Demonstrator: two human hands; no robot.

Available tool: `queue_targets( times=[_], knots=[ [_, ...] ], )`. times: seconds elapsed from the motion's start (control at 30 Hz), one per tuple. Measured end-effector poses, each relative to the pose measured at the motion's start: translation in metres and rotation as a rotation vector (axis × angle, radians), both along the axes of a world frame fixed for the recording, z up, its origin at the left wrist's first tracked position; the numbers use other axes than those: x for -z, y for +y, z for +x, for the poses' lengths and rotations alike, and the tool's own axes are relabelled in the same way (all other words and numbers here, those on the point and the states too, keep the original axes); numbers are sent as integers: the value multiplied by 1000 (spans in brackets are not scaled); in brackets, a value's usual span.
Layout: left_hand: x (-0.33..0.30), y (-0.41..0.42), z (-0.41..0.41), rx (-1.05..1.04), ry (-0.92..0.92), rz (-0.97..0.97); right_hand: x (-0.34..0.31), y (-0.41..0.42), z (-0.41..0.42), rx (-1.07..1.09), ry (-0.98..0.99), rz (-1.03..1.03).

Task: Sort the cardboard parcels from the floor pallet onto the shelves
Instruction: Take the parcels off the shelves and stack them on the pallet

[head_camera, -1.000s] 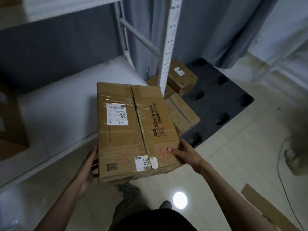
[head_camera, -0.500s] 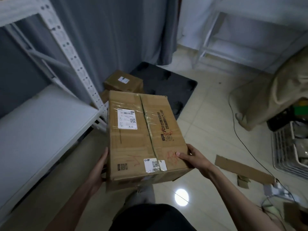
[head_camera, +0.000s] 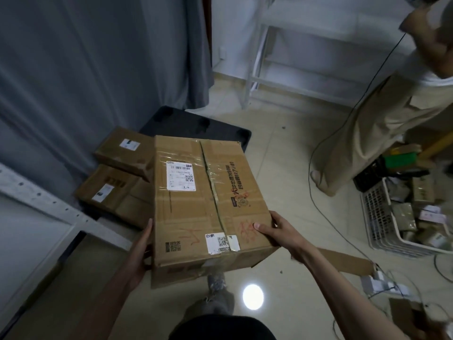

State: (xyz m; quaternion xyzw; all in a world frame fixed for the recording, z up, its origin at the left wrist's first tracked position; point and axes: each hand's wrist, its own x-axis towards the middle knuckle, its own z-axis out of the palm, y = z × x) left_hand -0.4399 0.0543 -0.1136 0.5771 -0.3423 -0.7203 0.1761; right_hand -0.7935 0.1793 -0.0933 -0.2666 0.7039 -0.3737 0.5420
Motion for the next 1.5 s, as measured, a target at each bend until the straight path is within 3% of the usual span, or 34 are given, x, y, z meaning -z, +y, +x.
queue_targets(
  times=[0.47,0.83,1.03,1.5],
  knots=[
    [-15,-158,-128,-66,-16,-80,-18,-170,-133,38,-47,-110],
    [-13,-272,-252,-389,-20,-67,-7,-380,-266,-209,-95,-118],
    [-26,-330,-322,-485,-112,-57,-13,-495,-336,-360,-143,-113],
    [-78,-468,-339,-597,-111,-168,-38,-692,-341,-546,-198,-195]
  ],
)
